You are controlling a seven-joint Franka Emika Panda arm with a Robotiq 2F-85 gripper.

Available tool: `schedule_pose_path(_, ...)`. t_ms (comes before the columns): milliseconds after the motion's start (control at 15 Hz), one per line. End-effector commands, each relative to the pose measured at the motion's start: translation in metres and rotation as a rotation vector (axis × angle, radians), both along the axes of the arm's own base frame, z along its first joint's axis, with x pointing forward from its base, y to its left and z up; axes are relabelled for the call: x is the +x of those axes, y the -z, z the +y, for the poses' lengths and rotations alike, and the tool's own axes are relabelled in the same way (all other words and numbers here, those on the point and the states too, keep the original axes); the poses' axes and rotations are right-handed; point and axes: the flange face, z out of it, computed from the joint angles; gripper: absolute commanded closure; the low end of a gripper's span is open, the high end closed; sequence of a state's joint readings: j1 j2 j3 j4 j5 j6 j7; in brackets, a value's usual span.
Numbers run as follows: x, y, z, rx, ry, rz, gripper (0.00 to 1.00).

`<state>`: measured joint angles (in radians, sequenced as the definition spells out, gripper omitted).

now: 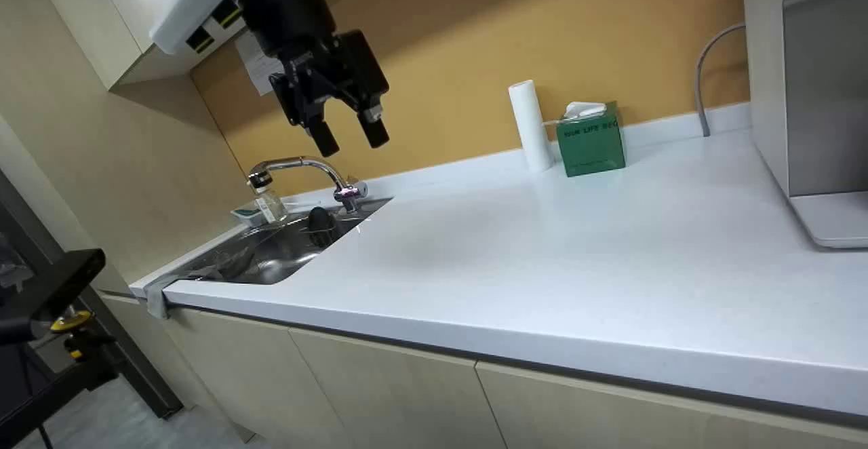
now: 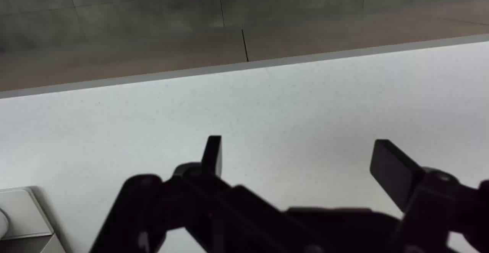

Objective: Move the cup forward

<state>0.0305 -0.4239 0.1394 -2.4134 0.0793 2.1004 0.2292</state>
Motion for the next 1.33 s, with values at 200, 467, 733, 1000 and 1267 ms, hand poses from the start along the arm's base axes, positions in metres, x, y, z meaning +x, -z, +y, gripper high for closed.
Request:
schedule_pose_path(200, 0.0, -0.001, 0.0, 0.0, 0.0, -0.001, 0.0)
schedule_pose_path(467, 0.0, -0.001, 0.0, 0.0, 0.0, -0.001, 0.0)
schedule_pose_path(733, 0.0, -0.001, 0.0, 0.0, 0.0, -0.002, 0.0)
schedule_pose_path(1000, 0.014, -0.004, -0.024, 0.001, 0.109, -0.095, 0.0)
schedule_pose_path(1267, 0.025, -0.015, -0.093, -0.02, 0.247, -0.265, 0.0)
